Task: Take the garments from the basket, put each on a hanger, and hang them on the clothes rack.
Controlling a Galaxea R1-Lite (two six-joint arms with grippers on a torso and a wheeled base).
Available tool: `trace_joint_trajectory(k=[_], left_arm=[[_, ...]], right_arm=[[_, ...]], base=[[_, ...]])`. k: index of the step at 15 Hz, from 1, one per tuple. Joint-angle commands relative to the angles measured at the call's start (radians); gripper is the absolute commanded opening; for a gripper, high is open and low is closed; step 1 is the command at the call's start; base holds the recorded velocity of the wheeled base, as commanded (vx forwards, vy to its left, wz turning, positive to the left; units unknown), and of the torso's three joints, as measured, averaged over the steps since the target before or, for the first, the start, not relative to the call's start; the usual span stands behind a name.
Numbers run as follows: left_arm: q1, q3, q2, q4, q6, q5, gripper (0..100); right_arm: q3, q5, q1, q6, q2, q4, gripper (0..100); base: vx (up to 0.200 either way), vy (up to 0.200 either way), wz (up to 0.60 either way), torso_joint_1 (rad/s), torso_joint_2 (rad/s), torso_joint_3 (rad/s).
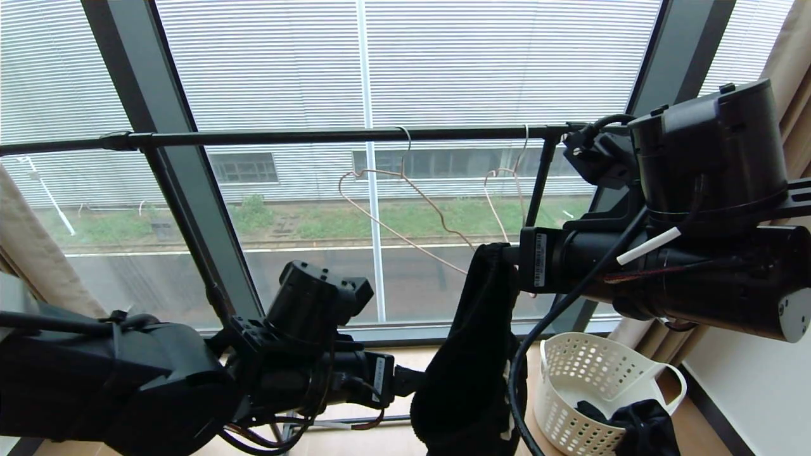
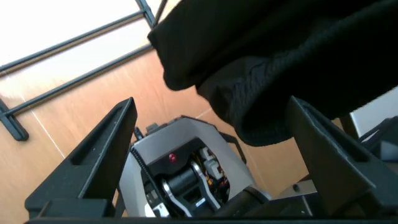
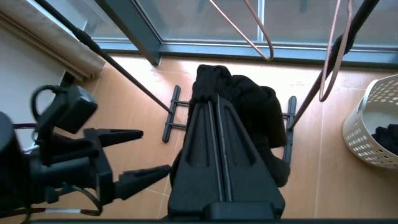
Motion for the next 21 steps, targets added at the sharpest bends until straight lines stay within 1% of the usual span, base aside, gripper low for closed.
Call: trace_joint_trajectory(k=[1, 4, 6, 12, 13, 15, 17, 19, 21], left_arm=[[-0.039, -0.024, 0.097, 0.000, -0.001, 0.004, 100], [-0.048, -0.024, 0.128, -0.009, 0.002, 0.005, 100], [-0.050, -0.021, 0.160, -0.048, 0.002, 0.030, 100], [-0.051, 0.010, 0.179, -0.051, -0.001, 0.088, 100], [-0.051, 0.025, 0.176, -0.052, -0.004, 0.103, 0], [-0.051, 0.054, 0.159, -0.052, -0.004, 0.149, 0], [-0.048, 0.076, 0.122, -0.075, -0.002, 0.165, 0], [-0.025, 0.082, 0.068, -0.088, 0.004, 0.177, 0], [0.018, 0.082, 0.010, -0.085, 0.039, 0.177, 0]], right_arm=[[0.003, -0.004, 0.001, 0.000, -0.002, 0.001, 0], [0.004, -0.004, 0.001, 0.002, -0.004, 0.001, 0], [0.007, -0.008, -0.001, 0.002, -0.010, 0.002, 0], [0.006, -0.031, -0.010, 0.000, -0.033, 0.002, 0], [0.006, -0.033, -0.031, -0.003, -0.044, 0.004, 0], [0.004, -0.036, -0.067, -0.009, -0.058, 0.005, 0], [0.006, -0.044, -0.110, -0.034, -0.061, 0.005, 0], [0.018, -0.094, -0.142, -0.084, -0.068, 0.005, 0], [0.050, -0.149, -0.162, -0.141, -0.078, 0.004, 0]], base=[[0.000, 0.000, 0.00, 0.000, 0.00, 0.000], [0.000, 0.000, 0.00, 0.000, 0.00, 0.000], [0.000, 0.000, 0.00, 0.000, 0.00, 0.000], [0.000, 0.000, 0.00, 0.000, 0.00, 0.000], [0.000, 0.000, 0.00, 0.000, 0.00, 0.000], [0.000, 0.000, 0.00, 0.000, 0.00, 0.000], [0.000, 0.000, 0.00, 0.000, 0.00, 0.000], [0.000, 0.000, 0.00, 0.000, 0.00, 0.000], [0.000, 0.000, 0.00, 0.000, 0.00, 0.000]])
